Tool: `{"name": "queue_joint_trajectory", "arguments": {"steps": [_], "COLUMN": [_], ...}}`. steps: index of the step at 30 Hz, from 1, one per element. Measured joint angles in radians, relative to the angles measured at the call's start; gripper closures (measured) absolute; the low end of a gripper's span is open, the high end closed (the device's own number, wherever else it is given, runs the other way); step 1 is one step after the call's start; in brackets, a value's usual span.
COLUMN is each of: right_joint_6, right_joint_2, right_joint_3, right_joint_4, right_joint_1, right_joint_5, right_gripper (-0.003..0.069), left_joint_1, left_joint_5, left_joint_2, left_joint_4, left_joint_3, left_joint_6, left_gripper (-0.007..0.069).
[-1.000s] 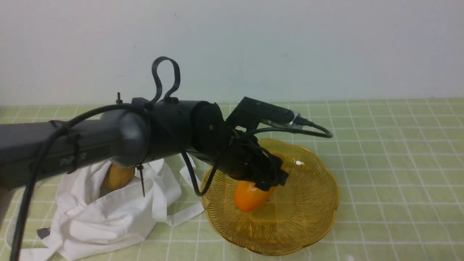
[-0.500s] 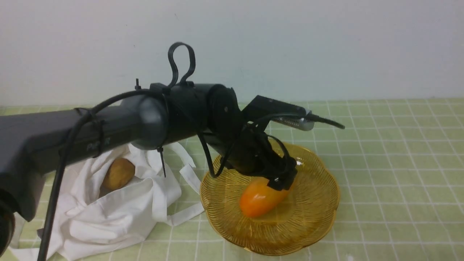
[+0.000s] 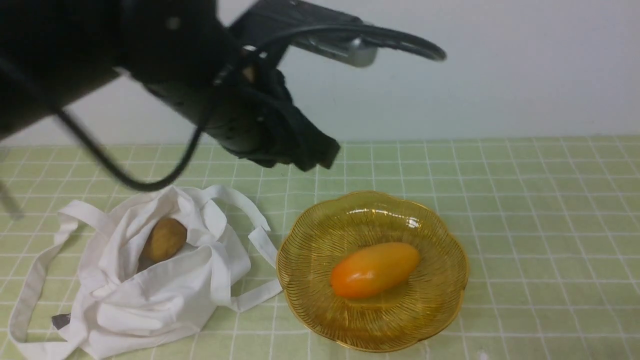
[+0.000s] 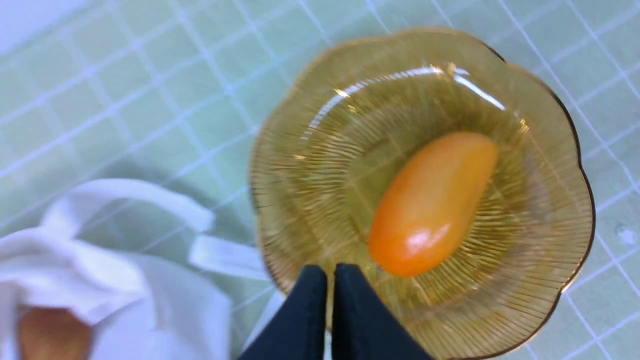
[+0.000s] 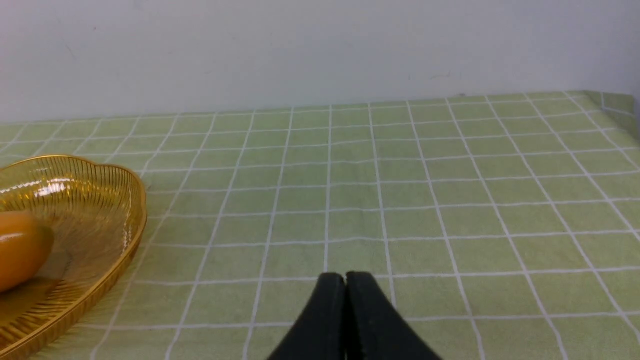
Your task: Take the fruit out of the bag on the green coffee tablecloth and place them on the plate.
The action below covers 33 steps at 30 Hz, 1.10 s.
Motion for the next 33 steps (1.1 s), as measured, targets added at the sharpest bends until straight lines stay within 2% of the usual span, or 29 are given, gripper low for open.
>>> {"name": "queue_joint_trajectory", "arguments": {"steps": [5,11,16,33], "right_joint_6": [0.000,0.000,0.000,0.000], "right_joint_2": [0.000,0.000,0.000,0.000], "right_joint_3": [0.000,0.000,0.000,0.000], "right_joint_4": [0.000,0.000,0.000,0.000], "right_joint_1": [0.000,0.000,0.000,0.000], "right_joint_5": [0.000,0.000,0.000,0.000], "right_gripper": [0.0669,0.0669,0.0669,0.0669], "left_joint_1": [0.000,0.000,0.000,0.003], "left_joint_5": [-0.253,-0.395,-0.366,-0.313], "left_joint_2": [-0.345,-0.555,-0.719,-0.908], "left_joint_4": [0.021,0.017,0.006,0.092], "left_joint_3": [0.340,0.544,0.642,0.667], "left_joint_6": [-0.121,-0.140,-0.142,-0.115], "left_gripper": [0.0632,0.0632,0.0632,0.0632]}}
